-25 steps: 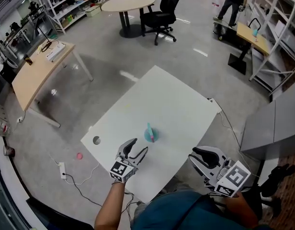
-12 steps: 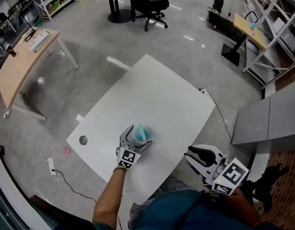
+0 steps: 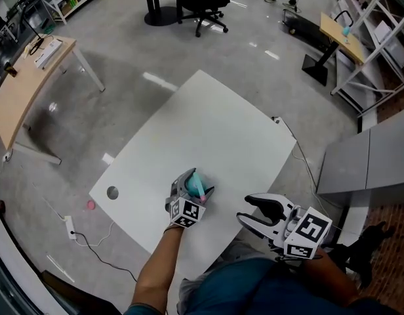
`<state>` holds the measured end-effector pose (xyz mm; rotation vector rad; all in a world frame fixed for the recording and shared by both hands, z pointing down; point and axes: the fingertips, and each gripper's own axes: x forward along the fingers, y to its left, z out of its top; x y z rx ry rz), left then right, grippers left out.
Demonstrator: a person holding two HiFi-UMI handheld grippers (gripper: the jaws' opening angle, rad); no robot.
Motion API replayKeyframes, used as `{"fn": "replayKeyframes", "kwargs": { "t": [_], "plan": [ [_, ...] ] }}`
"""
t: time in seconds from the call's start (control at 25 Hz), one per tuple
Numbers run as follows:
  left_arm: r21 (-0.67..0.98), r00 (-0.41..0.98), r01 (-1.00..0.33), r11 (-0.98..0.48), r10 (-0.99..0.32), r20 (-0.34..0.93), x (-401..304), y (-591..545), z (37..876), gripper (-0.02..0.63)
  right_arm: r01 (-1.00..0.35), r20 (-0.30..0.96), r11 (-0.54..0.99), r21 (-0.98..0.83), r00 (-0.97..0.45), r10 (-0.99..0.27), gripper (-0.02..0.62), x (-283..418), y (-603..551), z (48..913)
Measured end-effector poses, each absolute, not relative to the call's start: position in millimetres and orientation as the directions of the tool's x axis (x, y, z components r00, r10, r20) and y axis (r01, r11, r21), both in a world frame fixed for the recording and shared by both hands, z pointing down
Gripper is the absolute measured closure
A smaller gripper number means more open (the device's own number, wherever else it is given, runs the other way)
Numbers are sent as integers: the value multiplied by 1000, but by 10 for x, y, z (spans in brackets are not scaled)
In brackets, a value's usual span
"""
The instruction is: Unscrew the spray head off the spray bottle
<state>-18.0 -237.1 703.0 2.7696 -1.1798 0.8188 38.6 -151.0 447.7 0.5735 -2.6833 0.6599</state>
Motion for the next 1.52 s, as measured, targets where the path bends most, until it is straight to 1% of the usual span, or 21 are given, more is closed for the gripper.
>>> {"fn": "replayKeyframes", "kwargs": {
  "t": [0.12,0.2,0.32,0.4,0.6,0.68,0.8,1.0,1.12,1.16,1.2,1.32,1.48,1.52],
  "plan": [
    [-237,546,-650,-722,-661,515,-166,-2294,6922,204,-438,386,783,-443,-881,-274,396,281,-1546,4532],
    [-302,519,-615,-729,-662,541,-173,-2226,6795,206,-456,410,746,-485,-872,-267,390,225,-1608,4608],
    [-440,462,-498,-747,-658,595,-179,-2080,6615,207,-530,494,618,-581,-833,-250,390,221,-1736,4840],
    [-506,418,-408,-760,-648,636,-190,-1962,6551,207,-540,523,528,-656,-829,-198,390,205,-1751,5014],
    [-571,351,-319,-757,-654,671,-226,-1752,6330,207,-513,547,437,-738,-835,-58,390,94,-1541,5360],
    [-599,325,-284,-749,-662,675,-260,-1697,6284,207,-497,544,422,-758,-839,-12,390,33,-1432,5401],
    [-604,308,-277,-747,-665,681,-309,-1616,6239,207,-480,545,429,-766,-838,36,391,-44,-1328,5378],
    [-628,270,-226,-745,-667,694,-390,-1493,6289,207,-420,476,321,-849,-871,120,390,-193,-1088,5315],
    [-628,284,-215,-748,-663,693,-348,-1428,6199,207,-487,553,359,-796,-826,107,392,-149,-1065,5407],
    [-628,292,-217,-748,-663,689,-324,-1402,6159,207,-515,589,391,-763,-803,93,435,-113,-1074,5445],
    [-630,297,-214,-747,-664,686,-312,-1376,6137,207,-536,617,419,-733,-783,78,495,-82,-1082,5474],
    [-616,328,-211,-759,-649,686,-303,-1291,6064,209,-540,642,475,-694,-763,70,503,-65,-1041,5463],
    [-578,385,-191,-793,-602,699,-302,-1170,5982,215,-500,638,533,-682,-764,100,502,-75,-934,5405],
    [-554,407,-188,-811,-578,707,-297,-1129,5975,216,-486,651,577,-657,-752,108,502,-76,-902,5404]
  ]
}}
